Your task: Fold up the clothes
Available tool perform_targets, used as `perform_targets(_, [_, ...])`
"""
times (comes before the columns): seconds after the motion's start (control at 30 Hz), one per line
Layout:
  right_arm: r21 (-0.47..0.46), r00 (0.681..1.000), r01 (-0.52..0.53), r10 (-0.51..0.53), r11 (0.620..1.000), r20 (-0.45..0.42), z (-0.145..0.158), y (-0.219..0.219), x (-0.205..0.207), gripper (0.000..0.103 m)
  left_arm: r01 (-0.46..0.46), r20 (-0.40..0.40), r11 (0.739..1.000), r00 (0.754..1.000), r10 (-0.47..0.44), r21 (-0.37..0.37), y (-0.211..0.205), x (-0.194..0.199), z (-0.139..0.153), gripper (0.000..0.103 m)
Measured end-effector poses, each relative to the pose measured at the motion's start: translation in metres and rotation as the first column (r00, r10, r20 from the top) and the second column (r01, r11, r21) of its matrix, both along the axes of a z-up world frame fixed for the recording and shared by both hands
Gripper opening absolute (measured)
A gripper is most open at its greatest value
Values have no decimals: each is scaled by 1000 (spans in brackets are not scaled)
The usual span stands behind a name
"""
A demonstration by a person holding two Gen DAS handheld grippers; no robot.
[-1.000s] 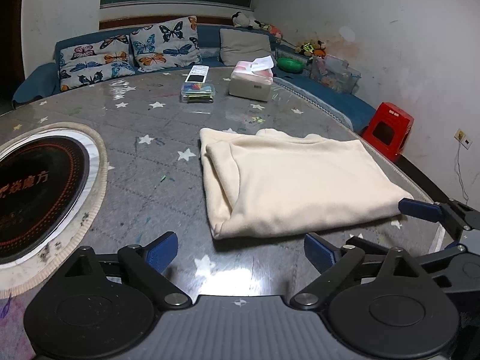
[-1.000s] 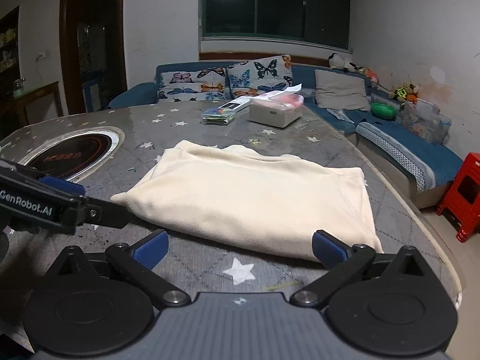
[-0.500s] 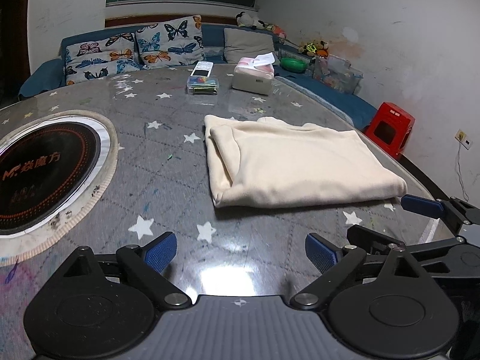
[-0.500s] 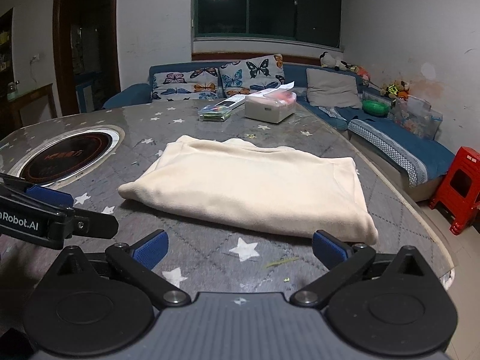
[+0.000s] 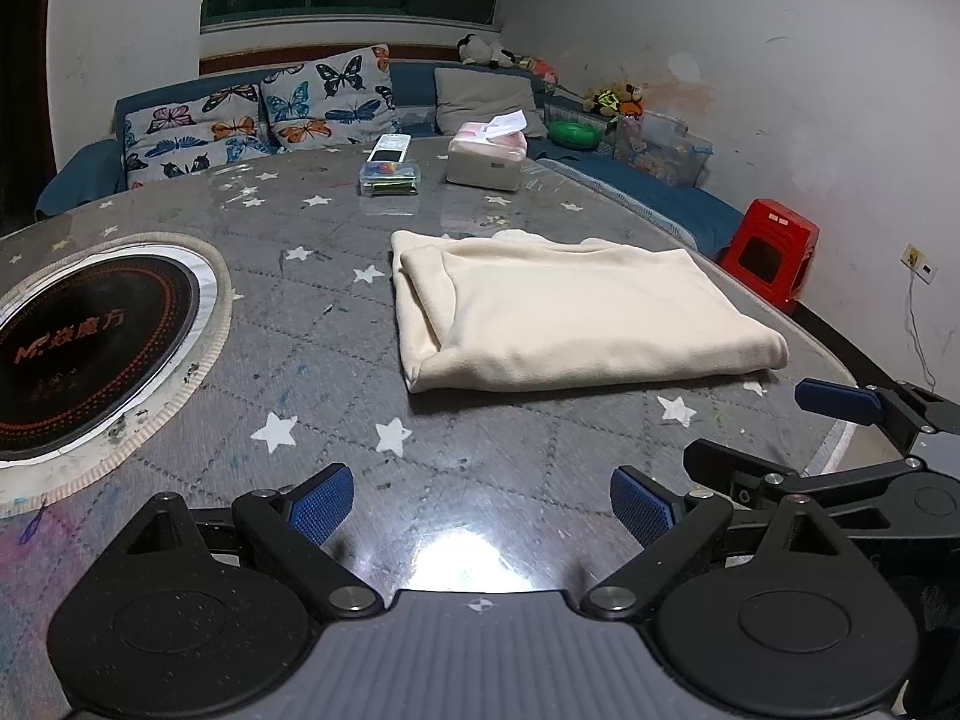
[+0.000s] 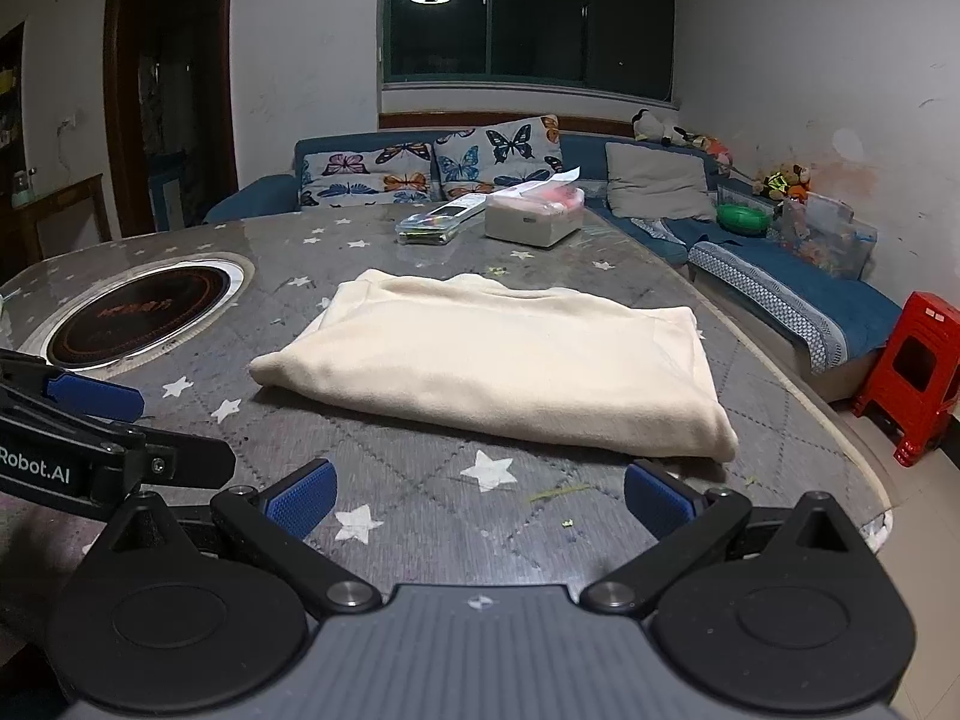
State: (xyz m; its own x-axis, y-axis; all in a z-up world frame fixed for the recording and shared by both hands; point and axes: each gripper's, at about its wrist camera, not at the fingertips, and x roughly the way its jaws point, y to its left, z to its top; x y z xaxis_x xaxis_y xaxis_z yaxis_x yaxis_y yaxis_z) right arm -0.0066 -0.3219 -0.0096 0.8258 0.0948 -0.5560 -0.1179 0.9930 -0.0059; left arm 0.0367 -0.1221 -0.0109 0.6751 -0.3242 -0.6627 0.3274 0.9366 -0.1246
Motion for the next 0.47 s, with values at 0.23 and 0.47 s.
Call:
perform_targets(0.23, [4, 1000, 6, -6, 1000, 6, 0, -2, -5, 103, 4, 10, 1000, 1000, -4, 6, -2, -6, 1, 95])
perform_targets(0.47, [3, 1000, 14, -14, 1000, 11, 0, -2, -8, 103, 0, 16, 1000, 1000, 0, 9, -3, -8, 2, 95])
